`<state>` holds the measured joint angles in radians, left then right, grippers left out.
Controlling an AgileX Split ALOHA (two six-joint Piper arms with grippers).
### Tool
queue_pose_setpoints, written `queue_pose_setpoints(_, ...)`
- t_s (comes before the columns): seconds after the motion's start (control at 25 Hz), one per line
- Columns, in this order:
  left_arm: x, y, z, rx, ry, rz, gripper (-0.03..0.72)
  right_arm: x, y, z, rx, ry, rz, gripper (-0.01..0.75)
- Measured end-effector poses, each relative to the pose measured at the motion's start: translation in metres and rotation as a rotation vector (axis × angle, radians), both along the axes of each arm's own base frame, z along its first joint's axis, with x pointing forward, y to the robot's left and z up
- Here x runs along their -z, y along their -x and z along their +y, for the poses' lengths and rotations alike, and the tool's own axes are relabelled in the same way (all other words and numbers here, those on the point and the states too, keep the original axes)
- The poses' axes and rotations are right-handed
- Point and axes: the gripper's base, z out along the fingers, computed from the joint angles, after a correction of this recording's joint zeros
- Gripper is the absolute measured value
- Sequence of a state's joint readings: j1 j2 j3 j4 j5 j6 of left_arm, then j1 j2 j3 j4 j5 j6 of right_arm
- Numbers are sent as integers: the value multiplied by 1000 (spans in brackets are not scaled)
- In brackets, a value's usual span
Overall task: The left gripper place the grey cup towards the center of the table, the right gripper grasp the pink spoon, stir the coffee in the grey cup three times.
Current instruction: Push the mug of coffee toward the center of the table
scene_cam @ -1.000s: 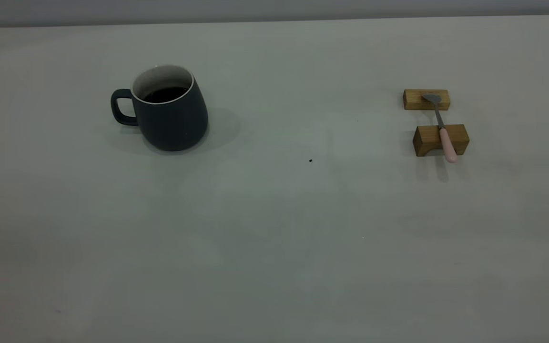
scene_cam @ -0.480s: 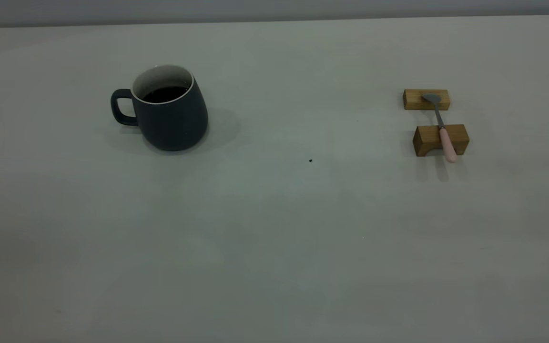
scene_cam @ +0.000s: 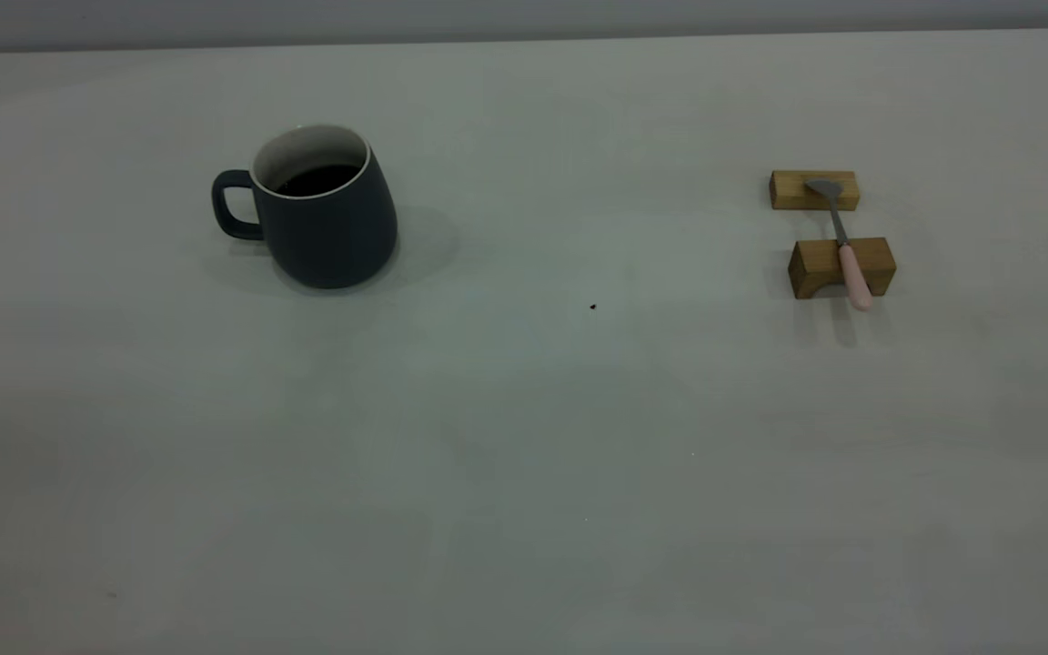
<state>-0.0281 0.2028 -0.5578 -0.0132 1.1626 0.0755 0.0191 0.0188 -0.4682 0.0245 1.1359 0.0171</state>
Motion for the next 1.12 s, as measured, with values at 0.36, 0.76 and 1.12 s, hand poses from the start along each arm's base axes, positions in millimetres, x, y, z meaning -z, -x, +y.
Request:
queue_pose_setpoints(0.36,-7,-113,4,-41,-69,238,519,0,0,0,0,0,0,238)
queue_pose_setpoints(0.76,55,-251,7,248,-341,370,519,0,0,0,0,0,0,238)
queue_pose_setpoints(1.12,111,-350,0,638,-475,445,519,0,0,0,0,0,0,238)
